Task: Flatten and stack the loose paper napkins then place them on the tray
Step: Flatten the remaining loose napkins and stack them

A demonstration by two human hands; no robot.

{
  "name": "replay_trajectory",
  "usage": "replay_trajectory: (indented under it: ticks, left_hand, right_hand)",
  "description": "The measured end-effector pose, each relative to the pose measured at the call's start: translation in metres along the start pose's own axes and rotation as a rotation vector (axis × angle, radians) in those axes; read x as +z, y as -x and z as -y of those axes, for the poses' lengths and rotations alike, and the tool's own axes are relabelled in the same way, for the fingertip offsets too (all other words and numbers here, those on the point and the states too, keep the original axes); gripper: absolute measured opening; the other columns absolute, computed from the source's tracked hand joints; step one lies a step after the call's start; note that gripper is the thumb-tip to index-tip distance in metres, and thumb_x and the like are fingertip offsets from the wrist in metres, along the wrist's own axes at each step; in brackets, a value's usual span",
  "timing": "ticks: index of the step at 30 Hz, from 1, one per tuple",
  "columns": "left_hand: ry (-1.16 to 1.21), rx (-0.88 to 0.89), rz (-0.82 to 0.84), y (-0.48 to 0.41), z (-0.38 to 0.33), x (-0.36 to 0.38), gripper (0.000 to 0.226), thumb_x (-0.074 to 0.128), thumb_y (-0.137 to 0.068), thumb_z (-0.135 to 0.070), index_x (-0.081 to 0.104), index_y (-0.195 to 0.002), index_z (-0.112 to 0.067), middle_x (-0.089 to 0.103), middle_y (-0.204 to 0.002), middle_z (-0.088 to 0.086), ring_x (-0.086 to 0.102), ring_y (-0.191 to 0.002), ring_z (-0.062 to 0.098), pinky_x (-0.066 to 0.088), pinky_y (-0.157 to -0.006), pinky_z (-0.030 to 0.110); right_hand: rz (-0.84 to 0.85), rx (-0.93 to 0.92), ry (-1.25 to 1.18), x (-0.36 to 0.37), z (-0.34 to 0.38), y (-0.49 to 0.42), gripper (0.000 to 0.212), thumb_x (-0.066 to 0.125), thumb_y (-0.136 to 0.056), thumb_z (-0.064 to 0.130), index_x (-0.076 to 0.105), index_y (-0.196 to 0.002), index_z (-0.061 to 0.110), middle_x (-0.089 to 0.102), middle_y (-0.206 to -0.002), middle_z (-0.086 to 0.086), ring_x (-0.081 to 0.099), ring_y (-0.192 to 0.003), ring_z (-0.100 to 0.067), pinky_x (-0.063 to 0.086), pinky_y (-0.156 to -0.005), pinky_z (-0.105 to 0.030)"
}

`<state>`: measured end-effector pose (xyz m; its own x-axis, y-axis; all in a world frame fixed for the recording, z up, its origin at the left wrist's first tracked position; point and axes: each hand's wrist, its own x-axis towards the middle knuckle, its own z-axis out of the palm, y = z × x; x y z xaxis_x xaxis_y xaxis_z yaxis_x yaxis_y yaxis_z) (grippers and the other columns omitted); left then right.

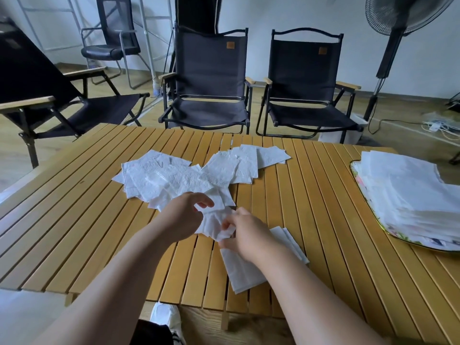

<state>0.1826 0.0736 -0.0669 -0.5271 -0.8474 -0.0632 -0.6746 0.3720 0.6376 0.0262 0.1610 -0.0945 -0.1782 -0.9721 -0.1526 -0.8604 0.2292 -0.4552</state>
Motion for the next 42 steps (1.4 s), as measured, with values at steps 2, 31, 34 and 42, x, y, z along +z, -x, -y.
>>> replay_trajectory:
  ticks: [2,31,34,42]
  left_hand:
    - [-0.003,0.004,0.003,0.001,-0.001,0.001,0.054,0.042,-0.087,0.007,0.064,-0.118,-0.031,0.058,-0.124,-0.007,0.056,-0.105,0.011,0.05,-0.068,0.021]
    - [-0.019,-0.213,0.517,0.026,-0.052,0.039,0.024,0.055,-0.099,-0.022,0.07,-0.105,-0.004,0.075,-0.073,0.0,0.057,-0.046,0.007,0.036,-0.041,0.017]
    - [-0.168,-0.254,0.589,0.027,-0.056,0.039,0.03,0.054,-0.1,-0.028,0.071,-0.103,-0.003,0.075,-0.085,0.004,0.055,-0.051,0.007,0.037,-0.046,0.019]
    - [-0.215,-0.267,0.385,0.02,-0.033,0.002,0.032,0.056,-0.099,-0.036,0.072,-0.098,-0.009,0.077,-0.09,0.002,0.049,-0.053,0.007,0.042,-0.061,0.023]
  right_hand:
    - [-0.058,0.007,0.046,0.003,0.004,-0.003,0.013,0.066,-0.094,0.027,0.066,-0.107,0.024,0.051,-0.115,0.004,0.061,-0.099,-0.025,0.055,-0.087,-0.04]
    - [-0.025,0.395,-0.184,-0.058,-0.075,0.047,0.032,0.069,-0.092,0.031,0.047,-0.071,0.019,0.043,-0.07,-0.002,0.04,-0.061,-0.017,0.032,-0.057,-0.028]
    - [0.074,0.425,-0.085,-0.06,-0.068,0.047,0.029,0.07,-0.092,0.027,0.051,-0.072,0.018,0.045,-0.069,0.0,0.043,-0.059,-0.016,0.033,-0.052,-0.025]
    - [-0.203,0.318,0.018,-0.066,-0.042,0.052,0.032,0.072,-0.09,0.038,0.057,-0.115,0.025,0.059,-0.105,0.007,0.058,-0.09,-0.013,0.043,-0.065,-0.023]
